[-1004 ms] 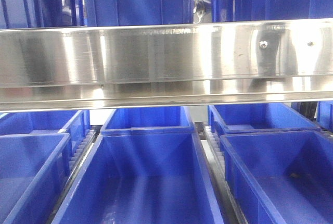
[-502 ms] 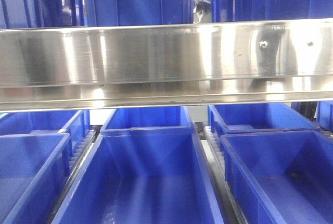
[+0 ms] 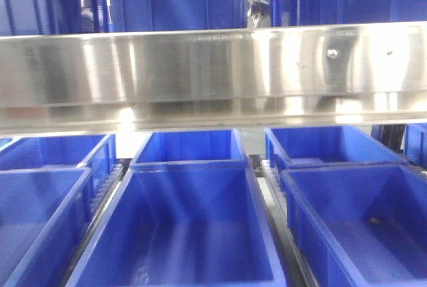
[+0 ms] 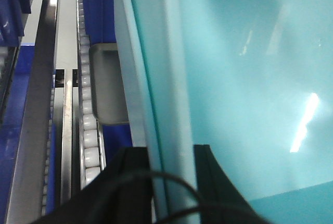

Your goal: Move two blue bins to right shelf middle

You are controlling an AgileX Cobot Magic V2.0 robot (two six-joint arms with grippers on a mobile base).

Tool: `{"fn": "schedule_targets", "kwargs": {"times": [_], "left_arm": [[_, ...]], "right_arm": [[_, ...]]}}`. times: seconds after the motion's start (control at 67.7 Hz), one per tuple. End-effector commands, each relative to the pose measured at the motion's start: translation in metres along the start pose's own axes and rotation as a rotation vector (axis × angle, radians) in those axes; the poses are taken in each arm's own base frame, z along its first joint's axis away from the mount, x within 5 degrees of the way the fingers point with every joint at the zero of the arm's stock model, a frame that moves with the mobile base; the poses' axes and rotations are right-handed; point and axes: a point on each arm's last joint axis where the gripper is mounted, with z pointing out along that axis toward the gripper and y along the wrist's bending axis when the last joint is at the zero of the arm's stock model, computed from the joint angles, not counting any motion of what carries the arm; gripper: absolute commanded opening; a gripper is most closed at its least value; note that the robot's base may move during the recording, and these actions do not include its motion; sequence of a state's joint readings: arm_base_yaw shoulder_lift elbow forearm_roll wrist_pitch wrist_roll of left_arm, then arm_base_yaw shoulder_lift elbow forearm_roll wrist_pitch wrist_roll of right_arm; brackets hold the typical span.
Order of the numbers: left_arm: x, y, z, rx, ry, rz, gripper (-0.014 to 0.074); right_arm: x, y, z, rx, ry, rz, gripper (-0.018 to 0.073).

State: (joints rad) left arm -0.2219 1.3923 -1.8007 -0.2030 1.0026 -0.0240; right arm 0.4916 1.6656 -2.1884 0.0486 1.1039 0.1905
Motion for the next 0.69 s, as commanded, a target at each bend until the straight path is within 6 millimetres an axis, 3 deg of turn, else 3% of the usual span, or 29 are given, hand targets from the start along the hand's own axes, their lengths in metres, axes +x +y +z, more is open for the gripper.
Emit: {"fn": "schedule_targets", "kwargs": {"times": [0.0,0.679], "left_arm": [[-0.012,-0.010,-0.014,0.071,-0.121,-0.008,-0.0111],[-0.026,-0.010,-0.017,0.070,-0.279,-0.014,-0.0111]], "right_arm": [[-0.013,0.004,-0.011,-0.038,-0.127,0.005,-0.0155],[-0.013,0.004,-0.011,-0.038,-0.127,0.005,-0.0155]]}}
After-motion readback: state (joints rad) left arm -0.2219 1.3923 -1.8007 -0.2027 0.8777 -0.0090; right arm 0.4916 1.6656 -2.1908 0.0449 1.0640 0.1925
